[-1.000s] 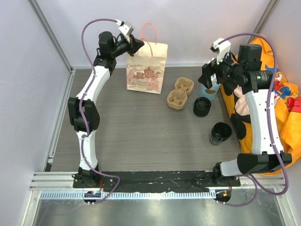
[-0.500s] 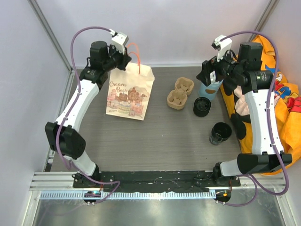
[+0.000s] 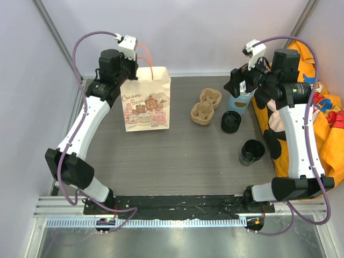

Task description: Pack the takeout coffee

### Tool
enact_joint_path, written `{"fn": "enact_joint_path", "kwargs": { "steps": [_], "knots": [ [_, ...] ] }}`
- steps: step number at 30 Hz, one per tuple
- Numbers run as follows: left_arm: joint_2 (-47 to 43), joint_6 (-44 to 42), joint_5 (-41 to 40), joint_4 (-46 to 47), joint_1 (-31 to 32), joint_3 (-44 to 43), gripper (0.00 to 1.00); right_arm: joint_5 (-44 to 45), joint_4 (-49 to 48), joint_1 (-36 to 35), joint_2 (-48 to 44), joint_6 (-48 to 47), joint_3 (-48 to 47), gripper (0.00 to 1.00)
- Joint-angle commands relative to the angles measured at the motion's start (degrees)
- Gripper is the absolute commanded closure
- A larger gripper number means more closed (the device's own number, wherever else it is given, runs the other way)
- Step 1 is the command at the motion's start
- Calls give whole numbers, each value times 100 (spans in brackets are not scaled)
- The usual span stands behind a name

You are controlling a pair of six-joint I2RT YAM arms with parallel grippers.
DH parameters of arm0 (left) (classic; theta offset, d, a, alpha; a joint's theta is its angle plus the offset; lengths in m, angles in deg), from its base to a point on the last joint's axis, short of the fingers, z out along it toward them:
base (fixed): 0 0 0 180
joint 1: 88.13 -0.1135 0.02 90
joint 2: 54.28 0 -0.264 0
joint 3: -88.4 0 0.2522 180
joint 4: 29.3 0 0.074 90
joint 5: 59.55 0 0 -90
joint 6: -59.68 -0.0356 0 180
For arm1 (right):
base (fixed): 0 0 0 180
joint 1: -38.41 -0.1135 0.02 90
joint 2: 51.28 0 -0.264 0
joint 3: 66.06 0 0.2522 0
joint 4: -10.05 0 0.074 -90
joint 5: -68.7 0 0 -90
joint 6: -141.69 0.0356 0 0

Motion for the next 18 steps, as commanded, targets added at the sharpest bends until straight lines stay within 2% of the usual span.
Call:
{"fn": "enact_joint_path", "kwargs": {
  "steps": [1, 6, 11, 15, 18],
  "knots": [
    [-598, 195, -258, 58, -7, 673, 100, 38, -246, -36, -332, 41, 136, 1],
    [-1108, 441, -178, -39, 63, 1613, 100, -93, -325, -27, -446, 173, 268, 1],
    [-1617, 617, -22, -197, 63, 1861, 98, -94, -325, -27, -561, 173, 330, 1],
    [-1706, 845, 85, -338, 63, 1677, 75, -85, -360, -27, -596, 199, 382, 1],
    [-1610, 1012, 103, -382, 63, 1484, 70, -67, -404, -27, -605, 208, 426, 1]
  ]
}}
